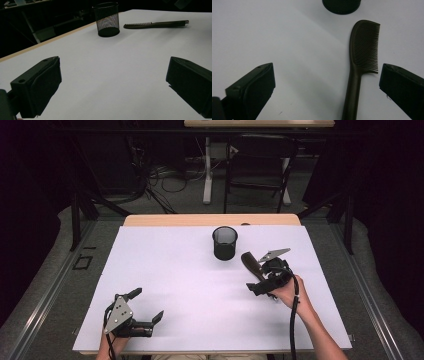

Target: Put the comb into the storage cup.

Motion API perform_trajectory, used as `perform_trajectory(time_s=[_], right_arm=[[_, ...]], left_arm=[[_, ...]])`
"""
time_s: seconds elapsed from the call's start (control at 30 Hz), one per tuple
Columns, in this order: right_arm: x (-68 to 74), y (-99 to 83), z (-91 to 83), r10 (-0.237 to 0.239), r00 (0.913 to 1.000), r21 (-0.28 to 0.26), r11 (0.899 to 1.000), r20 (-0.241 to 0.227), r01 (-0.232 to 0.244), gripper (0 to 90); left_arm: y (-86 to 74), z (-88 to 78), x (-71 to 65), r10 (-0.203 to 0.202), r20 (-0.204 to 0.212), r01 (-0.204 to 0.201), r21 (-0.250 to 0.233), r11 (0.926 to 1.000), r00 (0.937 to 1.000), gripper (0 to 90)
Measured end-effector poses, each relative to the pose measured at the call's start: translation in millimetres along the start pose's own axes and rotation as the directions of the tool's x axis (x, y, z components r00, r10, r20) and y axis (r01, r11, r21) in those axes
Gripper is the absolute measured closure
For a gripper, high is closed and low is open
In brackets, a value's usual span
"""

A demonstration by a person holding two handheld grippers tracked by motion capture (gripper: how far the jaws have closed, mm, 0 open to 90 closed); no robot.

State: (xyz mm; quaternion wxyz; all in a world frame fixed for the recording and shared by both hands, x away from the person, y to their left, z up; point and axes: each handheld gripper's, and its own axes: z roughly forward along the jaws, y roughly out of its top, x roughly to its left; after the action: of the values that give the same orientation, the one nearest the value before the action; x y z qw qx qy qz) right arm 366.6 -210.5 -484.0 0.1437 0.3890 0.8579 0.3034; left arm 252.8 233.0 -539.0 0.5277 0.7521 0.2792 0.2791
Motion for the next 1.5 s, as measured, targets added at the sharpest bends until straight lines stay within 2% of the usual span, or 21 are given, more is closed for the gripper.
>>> perform_trajectory(time_s=[0.2, 0.53, 0.77, 0.8, 1.0, 1.07, 1.1, 1.17, 1.2, 1.23, 1.3, 1.33, 1.47, 1.5], right_arm=[[-3.6, 6.7, 3.3, 0.002, 1.0000, 0.038, 0.999, 0.009, -0.002, 0.0], [-13.8, 14.6, 8.1, 0.032, 0.9994, 0.109, 0.994, 0.010, -0.033, 0.0], [-19.7, 21.3, 11.8, 0.052, 0.9986, 0.184, 0.982, -0.004, -0.051, 0.0], [-20.4, 21.4, 13.1, 0.064, 0.9980, 0.178, 0.982, -0.005, -0.062, 0.0], [-27.2, 25.3, 16.7, 0.085, 0.9963, 0.218, 0.973, -0.016, -0.079, 0.6], [-29.4, 26.7, 18.0, 0.100, 0.9948, 0.241, 0.966, -0.019, -0.092, 1.5], [-29.9, 27.0, 19.7, 0.112, 0.9934, 0.230, 0.968, -0.025, -0.103, 2.8], [-32.3, 29.1, 20.8, 0.106, 0.9940, 0.247, 0.964, -0.027, -0.096, 6.0], [-32.8, 30.5, 21.1, 0.110, 0.9936, 0.266, 0.959, -0.026, -0.099, 7.6], [-32.9, 30.7, 23.1, 0.110, 0.9937, 0.258, 0.961, -0.025, -0.100, 9.9], [-33.6, 32.2, 25.3, 0.110, 0.9937, 0.287, 0.953, -0.021, -0.100, 15.1], [-35.0, 32.3, 27.3, 0.100, 0.9947, 0.290, 0.953, -0.021, -0.090, 15.9], [-37.7, 33.5, 32.2, 0.122, 0.9925, 0.310, 0.944, -0.004, -0.115, 30.1], [-38.4, 34.6, 32.3, 0.123, 0.9925, 0.335, 0.935, -0.003, -0.115, 33.2]], left_arm=[[0.4, -0.2, -0.3, 0.001, 0.004, -0.001, -0.002, 1.0000, 1.0000, 0.2], [0.3, 0.3, 0.3, 0.000, 0.001, 0.000, 0.001, 1.0000, 1.0000, 0.2], [0.3, -1.1, 0.4, 0.001, 0.002, -0.001, -0.004, 1.0000, 1.0000, 0.1], [0.3, -1.2, 0.3, -0.001, 0.002, 0.001, -0.006, 1.0000, 1.0000, 0.2], [0.6, -0.3, 0.1, 0.002, 0.007, -0.002, -0.004, 1.0000, 1.0000, 0.2], [0.5, -0.2, 0.0, 0.001, 0.010, -0.001, -0.003, 1.0000, 0.9999, 0.2], [0.4, -0.2, 0.2, -0.001, 0.011, 0.001, -0.004, 1.0000, 0.9999, 0.2], [0.3, -0.4, 0.6, 0.000, 0.008, 0.001, -0.002, 1.0000, 1.0000, 0.2], [0.3, -0.5, 0.8, -0.002, 0.008, 0.002, -0.002, 1.0000, 1.0000, 0.2], [0.3, -0.5, 0.8, -0.002, 0.008, 0.002, -0.001, 1.0000, 1.0000, 0.2], [0.3, -0.3, 0.7, 0.000, 0.010, 0.000, -0.001, 1.0000, 0.9999, 0.2], [0.3, -0.2, 0.6, 0.002, 0.010, -0.002, 0.000, 1.0000, 0.9999, 0.2], [0.2, -0.4, 0.9, 0.002, 0.010, -0.002, 0.000, 1.0000, 0.9999, 0.2], [0.0, -0.4, 1.0, -0.004, 0.009, 0.004, -0.001, 1.0000, 0.9999, 0.2]])
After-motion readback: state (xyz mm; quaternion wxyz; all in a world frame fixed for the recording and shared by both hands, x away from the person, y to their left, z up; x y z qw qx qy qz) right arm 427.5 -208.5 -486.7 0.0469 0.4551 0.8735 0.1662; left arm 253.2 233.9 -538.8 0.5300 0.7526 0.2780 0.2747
